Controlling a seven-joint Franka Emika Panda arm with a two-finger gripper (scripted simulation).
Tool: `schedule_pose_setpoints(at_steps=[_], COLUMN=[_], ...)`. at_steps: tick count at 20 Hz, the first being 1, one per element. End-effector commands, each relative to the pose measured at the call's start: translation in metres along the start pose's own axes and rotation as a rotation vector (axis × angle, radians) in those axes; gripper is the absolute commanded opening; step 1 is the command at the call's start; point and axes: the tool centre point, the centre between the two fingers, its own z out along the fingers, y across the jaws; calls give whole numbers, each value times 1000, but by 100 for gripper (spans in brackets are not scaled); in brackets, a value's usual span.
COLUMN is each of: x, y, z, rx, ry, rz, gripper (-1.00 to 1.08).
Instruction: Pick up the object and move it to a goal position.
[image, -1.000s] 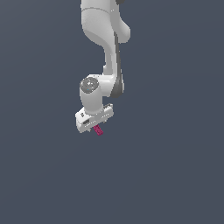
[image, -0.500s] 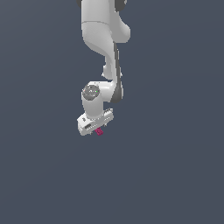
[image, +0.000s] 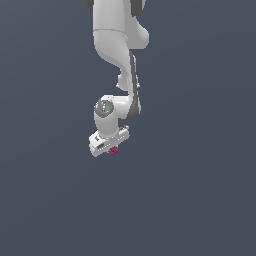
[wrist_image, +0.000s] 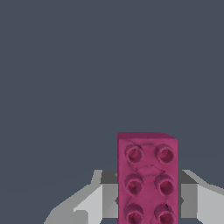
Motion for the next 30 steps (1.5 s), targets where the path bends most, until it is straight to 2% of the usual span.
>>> schedule_pose_setpoints(at_steps=[1, 9, 16, 23, 30], x=[0, 1, 4, 11, 22], y=[0, -1, -12, -36, -71], z=[0, -2, -23, -68, -136], rx=[0, 0, 0, -1, -1], ry=[0, 0, 0, 0, -1], rz=[0, 0, -1, -1, -1], gripper=[-100, -100, -100, -100, -100])
